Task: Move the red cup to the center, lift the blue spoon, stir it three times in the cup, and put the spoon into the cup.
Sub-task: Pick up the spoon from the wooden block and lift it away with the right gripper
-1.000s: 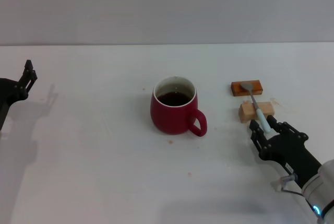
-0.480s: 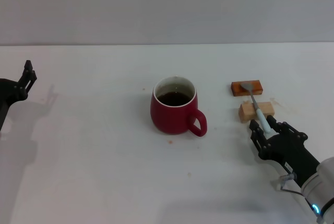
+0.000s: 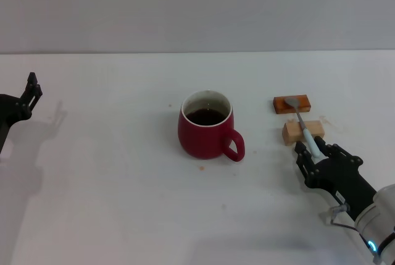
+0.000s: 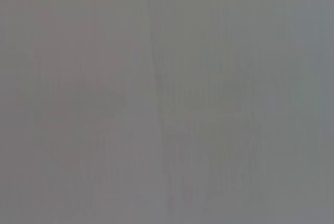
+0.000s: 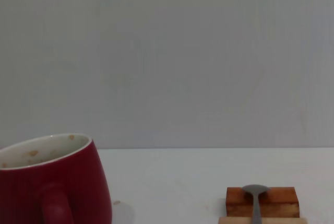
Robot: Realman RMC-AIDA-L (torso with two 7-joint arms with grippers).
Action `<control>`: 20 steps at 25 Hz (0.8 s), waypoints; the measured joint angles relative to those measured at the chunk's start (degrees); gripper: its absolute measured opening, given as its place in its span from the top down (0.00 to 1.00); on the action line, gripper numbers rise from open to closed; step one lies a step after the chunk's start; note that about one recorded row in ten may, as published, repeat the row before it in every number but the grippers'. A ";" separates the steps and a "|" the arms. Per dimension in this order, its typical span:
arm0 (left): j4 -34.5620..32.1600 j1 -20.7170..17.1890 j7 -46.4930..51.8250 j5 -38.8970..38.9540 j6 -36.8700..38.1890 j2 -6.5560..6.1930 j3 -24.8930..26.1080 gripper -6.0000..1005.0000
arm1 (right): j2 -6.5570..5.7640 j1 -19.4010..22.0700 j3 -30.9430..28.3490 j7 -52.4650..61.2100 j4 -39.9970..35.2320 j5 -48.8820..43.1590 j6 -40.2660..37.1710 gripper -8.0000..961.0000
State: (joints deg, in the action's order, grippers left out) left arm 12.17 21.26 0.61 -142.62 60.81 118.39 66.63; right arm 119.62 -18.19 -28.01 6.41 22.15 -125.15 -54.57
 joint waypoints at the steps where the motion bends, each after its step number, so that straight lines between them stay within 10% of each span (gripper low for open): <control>1: 0.00 0.00 0.00 0.00 0.00 0.00 0.00 0.15 | 0.00 0.00 -0.01 0.00 0.00 0.00 0.00 0.60; 13: -0.05 0.00 0.00 0.06 0.00 0.00 0.00 0.15 | -0.09 0.25 -0.36 0.00 0.34 1.91 0.00 0.60; 20: -0.30 0.11 0.00 0.05 0.01 0.00 -0.01 0.15 | -0.28 0.82 0.03 0.01 1.06 5.74 -0.24 0.78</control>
State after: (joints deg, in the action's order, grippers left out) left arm 11.88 21.38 0.61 -142.57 60.82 118.38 66.62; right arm 119.34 -17.37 -27.98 6.42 23.21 -119.41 -54.81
